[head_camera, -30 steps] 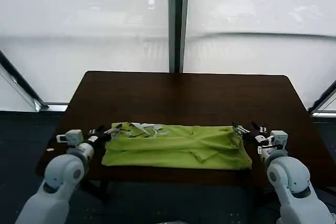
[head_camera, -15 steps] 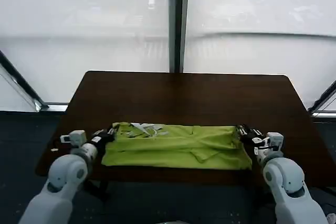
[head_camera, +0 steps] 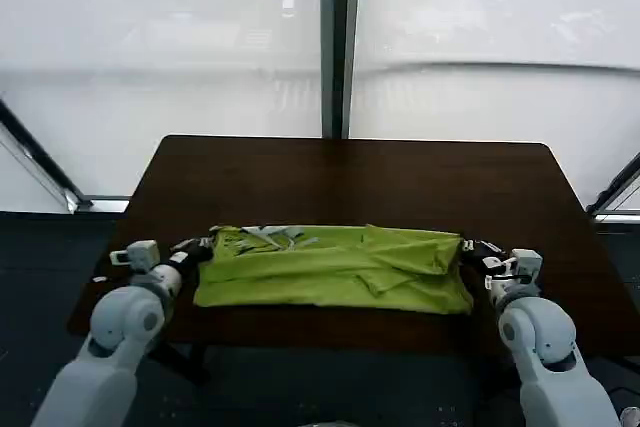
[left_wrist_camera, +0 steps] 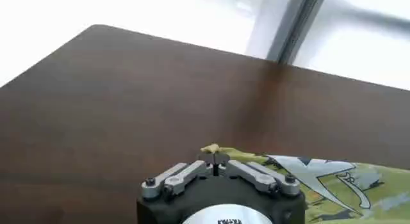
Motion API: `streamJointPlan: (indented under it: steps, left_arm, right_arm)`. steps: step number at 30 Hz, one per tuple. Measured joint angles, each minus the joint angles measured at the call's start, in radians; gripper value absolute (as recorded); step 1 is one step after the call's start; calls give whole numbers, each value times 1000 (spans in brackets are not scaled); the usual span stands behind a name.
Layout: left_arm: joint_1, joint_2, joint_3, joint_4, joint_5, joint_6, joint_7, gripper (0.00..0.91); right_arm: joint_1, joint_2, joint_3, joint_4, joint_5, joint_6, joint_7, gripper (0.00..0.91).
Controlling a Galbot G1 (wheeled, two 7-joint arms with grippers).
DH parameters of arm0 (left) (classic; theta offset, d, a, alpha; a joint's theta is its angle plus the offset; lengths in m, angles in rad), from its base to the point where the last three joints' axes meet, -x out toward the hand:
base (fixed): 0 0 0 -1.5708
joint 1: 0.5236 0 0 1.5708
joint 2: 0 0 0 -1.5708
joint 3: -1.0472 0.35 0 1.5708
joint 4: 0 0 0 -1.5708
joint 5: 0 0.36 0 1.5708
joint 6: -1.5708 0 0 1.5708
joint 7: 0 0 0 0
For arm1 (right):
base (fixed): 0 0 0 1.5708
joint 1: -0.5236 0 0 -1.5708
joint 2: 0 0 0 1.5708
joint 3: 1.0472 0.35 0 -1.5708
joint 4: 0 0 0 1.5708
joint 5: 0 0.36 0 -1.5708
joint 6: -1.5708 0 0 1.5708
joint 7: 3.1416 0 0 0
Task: Fold and organize the clothes.
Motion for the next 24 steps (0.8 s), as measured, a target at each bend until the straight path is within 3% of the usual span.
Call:
streamJointPlan:
  steps: [1,4,9,18,24]
  left_arm:
    - [0,0,0,0,0,0,1,878]
    - [-2,0,0,2,1,-1,5,878]
    - [-5,-1,0,4,14,-21,20,878]
    - [17,29,-25,-26,20,-47,55,878]
    - [73,121,-79,-89,-135,30,47,878]
  right_arm:
    - [5,0,-1,-5,1,3,-3,878]
    - [12,0,-2,-17,3,18,-19,878]
    - [5,-11,0,-14,-12,86,-71,878]
    - [-48,-48,24,48,-37,252,-107,878]
    - [-162,-105,74,145,15,271,-107,878]
